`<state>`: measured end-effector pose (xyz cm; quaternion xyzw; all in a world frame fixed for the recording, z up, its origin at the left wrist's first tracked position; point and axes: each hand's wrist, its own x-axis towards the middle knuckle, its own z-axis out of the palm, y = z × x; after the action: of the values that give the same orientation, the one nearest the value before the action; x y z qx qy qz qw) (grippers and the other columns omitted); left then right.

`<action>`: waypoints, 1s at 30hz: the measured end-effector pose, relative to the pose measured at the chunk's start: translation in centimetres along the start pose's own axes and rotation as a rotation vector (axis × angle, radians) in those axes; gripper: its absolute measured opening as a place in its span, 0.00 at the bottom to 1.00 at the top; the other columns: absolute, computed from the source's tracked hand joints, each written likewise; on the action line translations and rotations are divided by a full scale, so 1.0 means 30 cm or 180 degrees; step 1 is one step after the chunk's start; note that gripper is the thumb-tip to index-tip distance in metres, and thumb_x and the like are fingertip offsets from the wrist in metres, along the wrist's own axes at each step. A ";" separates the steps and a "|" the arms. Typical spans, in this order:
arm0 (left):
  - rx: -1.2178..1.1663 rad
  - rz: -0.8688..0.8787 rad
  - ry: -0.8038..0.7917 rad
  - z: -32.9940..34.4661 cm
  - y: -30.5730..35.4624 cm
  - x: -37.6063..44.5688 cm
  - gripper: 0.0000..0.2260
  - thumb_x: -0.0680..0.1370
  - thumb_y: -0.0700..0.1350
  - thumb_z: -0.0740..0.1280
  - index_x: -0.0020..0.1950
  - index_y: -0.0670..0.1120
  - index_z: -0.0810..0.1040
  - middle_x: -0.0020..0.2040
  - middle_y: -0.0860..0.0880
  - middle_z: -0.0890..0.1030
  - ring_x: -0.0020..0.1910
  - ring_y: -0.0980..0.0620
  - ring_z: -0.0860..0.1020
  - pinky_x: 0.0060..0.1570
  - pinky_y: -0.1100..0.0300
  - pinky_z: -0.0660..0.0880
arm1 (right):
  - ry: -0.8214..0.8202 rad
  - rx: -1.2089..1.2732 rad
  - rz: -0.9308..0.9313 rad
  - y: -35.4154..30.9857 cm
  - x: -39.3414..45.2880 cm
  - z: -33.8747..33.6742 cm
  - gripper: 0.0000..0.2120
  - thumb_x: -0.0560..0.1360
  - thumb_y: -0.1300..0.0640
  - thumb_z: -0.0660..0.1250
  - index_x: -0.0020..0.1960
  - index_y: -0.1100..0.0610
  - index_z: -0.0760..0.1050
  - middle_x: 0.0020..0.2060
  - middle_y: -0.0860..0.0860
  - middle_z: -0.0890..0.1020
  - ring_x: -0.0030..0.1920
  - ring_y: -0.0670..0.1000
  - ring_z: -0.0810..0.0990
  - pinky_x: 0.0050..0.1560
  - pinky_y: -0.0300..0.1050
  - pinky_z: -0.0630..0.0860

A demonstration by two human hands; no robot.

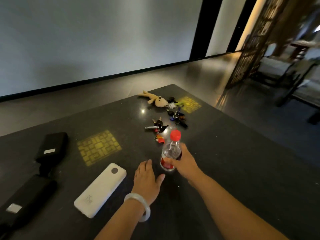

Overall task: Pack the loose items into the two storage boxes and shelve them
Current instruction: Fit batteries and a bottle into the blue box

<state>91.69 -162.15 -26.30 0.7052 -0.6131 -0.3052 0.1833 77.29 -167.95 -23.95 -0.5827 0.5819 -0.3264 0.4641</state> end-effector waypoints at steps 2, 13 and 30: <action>-0.0505 0.0264 -0.0132 -0.010 0.051 -0.044 0.35 0.77 0.55 0.66 0.78 0.49 0.51 0.78 0.49 0.55 0.76 0.50 0.56 0.73 0.53 0.59 | 0.0053 -0.0022 0.0113 0.020 -0.102 -0.039 0.29 0.68 0.54 0.76 0.64 0.43 0.66 0.51 0.38 0.75 0.54 0.40 0.74 0.53 0.38 0.68; -0.1301 0.1208 -0.1050 0.105 0.360 -0.299 0.19 0.76 0.59 0.66 0.64 0.57 0.68 0.60 0.56 0.75 0.59 0.60 0.74 0.58 0.65 0.70 | 0.0841 -0.0489 0.0285 0.144 -0.588 -0.233 0.22 0.67 0.53 0.75 0.50 0.32 0.68 0.44 0.31 0.79 0.46 0.27 0.75 0.37 0.26 0.74; -0.3020 0.1020 -0.2681 0.533 0.911 -1.072 0.22 0.68 0.63 0.73 0.56 0.53 0.82 0.54 0.46 0.84 0.56 0.46 0.81 0.61 0.42 0.73 | 0.2233 -0.1391 0.0394 0.282 -1.639 -0.838 0.31 0.64 0.41 0.75 0.62 0.34 0.64 0.55 0.31 0.70 0.59 0.36 0.68 0.61 0.39 0.69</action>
<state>58.64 -133.83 -14.32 0.2678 -0.5287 -0.7616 0.2620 45.58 -122.84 -14.91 -0.4849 0.7942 -0.3455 0.1219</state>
